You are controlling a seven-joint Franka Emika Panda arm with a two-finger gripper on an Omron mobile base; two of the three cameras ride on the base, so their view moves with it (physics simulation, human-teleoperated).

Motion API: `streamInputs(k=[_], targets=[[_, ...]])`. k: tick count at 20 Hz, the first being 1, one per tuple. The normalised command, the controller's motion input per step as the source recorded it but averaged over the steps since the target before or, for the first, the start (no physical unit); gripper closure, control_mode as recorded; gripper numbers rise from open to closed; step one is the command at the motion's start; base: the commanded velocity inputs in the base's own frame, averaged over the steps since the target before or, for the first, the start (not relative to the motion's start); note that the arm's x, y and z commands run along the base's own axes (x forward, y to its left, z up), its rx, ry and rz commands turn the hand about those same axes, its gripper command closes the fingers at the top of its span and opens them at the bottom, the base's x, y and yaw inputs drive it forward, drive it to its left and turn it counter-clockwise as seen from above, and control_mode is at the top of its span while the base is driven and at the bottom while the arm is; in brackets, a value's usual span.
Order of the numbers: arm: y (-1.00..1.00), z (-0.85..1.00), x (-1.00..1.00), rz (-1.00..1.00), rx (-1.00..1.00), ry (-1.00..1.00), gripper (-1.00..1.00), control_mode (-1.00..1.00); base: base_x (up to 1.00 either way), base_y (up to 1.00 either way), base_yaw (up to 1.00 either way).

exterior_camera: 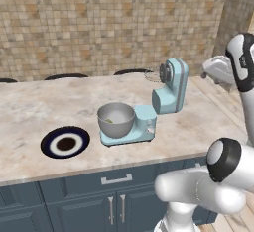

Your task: Add butter and sugar cubes to the stand mixer bowl and then turn on the stand mixer to begin making frosting.

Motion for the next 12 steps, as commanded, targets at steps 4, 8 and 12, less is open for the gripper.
streamInputs(k=[4,8,12], targets=[[-0.23,-0.19,0.63,0.00,0.27,0.00,-1.00,-1.00,0.00,0.00,0.00],[0.00,-0.15,0.58,0.00,0.26,0.00,-1.00,-1.00,0.00,0.00,0.00],[0.00,-0.13,0.39,0.02,0.22,0.00,-1.00,-1.00,0.00,0.00,0.00]])
